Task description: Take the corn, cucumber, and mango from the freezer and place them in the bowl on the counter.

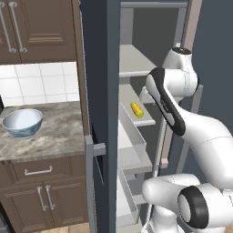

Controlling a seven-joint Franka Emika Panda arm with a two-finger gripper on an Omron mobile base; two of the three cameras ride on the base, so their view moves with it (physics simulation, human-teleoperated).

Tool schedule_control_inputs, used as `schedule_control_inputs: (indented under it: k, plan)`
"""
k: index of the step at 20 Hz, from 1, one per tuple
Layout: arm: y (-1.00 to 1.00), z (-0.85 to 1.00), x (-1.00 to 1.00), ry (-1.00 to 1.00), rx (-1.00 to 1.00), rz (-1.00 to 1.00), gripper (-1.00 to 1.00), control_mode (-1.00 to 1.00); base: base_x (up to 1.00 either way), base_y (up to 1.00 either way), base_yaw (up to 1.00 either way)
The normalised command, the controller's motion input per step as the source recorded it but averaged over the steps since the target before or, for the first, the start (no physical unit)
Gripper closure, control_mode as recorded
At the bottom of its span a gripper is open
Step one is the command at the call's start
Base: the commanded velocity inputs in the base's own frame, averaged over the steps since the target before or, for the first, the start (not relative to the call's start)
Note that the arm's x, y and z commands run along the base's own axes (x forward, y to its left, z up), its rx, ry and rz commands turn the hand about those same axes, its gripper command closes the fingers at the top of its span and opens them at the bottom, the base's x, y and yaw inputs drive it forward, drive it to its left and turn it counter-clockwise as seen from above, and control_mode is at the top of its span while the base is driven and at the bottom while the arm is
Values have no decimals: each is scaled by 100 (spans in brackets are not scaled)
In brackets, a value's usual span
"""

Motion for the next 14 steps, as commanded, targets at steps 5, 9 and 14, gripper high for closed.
schedule_control_inputs:
  k: [5, 9, 14]
  plan:
    - [7, -6, 1, 1, -2, 0, -100, -100, 0, 0, 0]
    - [11, -31, 27, 1, -9, 0, -100, -100, 0, 0, 0]
    - [0, -46, 57, 8, -3, 0, -100, -100, 0, 0, 0]
